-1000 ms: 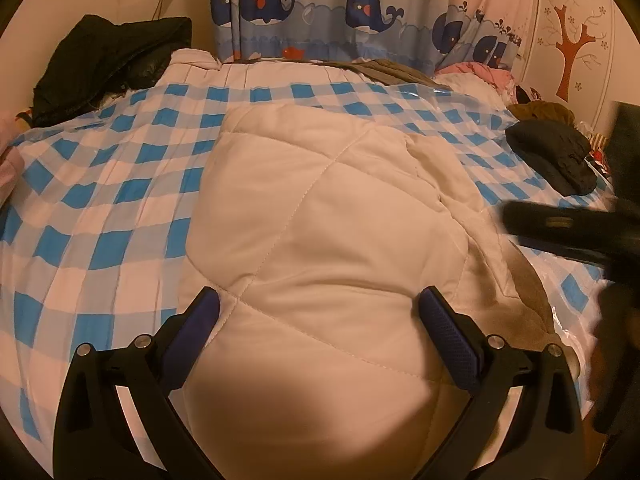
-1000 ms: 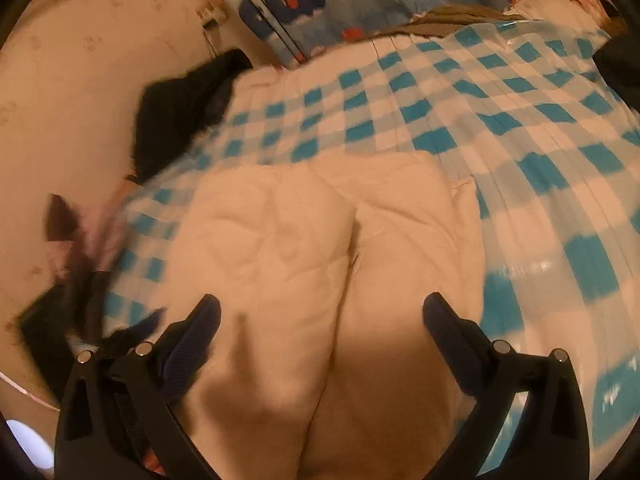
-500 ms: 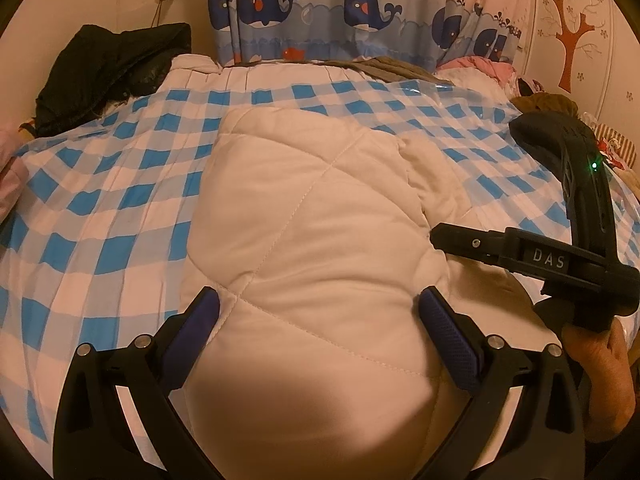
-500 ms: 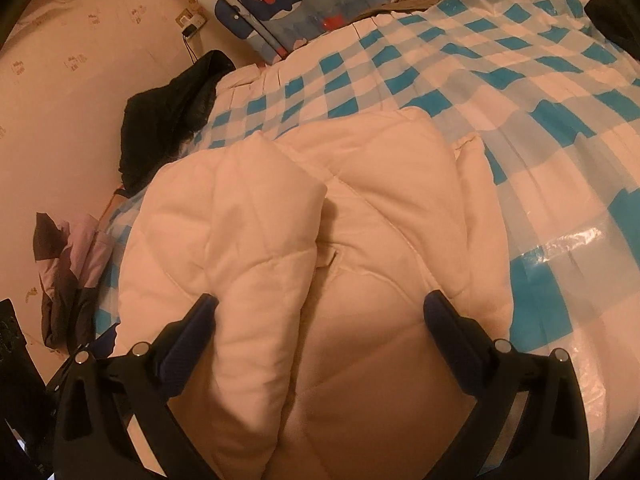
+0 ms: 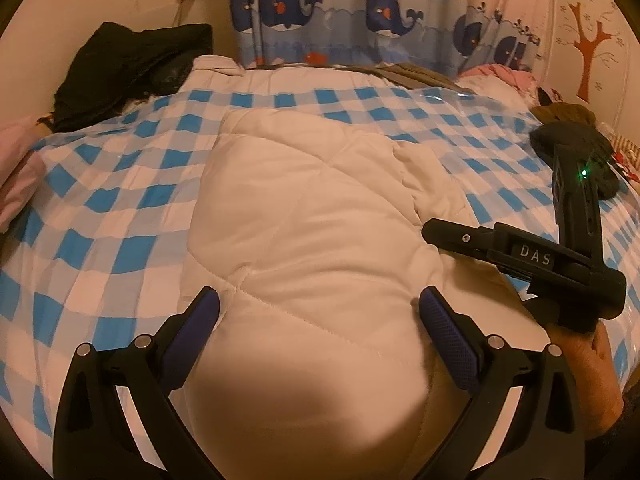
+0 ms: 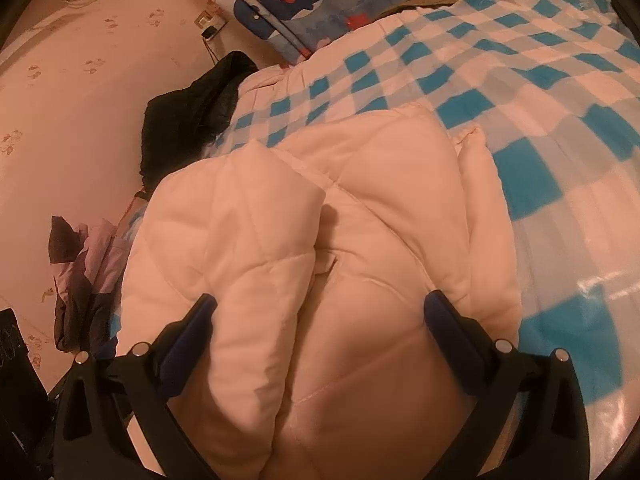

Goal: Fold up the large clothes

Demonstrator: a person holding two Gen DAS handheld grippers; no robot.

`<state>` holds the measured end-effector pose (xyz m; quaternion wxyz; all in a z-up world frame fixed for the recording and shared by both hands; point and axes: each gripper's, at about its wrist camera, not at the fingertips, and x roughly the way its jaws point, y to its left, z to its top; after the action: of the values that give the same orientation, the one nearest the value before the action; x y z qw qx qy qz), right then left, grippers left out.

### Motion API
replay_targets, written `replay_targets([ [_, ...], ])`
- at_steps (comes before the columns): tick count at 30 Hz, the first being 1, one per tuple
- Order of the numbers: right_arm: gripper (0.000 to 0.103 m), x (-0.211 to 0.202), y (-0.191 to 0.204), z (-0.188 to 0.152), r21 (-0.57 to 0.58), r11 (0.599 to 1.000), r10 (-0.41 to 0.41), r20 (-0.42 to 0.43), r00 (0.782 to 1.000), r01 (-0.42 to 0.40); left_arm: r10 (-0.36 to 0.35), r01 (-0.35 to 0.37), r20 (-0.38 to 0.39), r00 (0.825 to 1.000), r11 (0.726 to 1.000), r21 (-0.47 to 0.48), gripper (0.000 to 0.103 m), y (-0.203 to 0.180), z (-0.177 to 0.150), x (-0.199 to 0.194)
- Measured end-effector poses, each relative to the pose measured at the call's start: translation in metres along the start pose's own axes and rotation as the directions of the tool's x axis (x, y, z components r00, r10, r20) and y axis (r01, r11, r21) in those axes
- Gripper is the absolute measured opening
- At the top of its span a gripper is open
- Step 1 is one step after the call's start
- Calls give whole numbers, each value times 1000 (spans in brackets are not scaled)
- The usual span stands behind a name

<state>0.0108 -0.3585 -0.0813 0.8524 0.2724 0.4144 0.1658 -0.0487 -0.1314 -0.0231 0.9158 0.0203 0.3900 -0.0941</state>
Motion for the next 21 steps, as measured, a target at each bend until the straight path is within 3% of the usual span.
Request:
replay_targets([
  [21, 98, 7, 0, -1, 2, 999, 50, 34, 998, -50, 31, -30, 13, 999, 999, -12, 95, 4, 3, -1],
])
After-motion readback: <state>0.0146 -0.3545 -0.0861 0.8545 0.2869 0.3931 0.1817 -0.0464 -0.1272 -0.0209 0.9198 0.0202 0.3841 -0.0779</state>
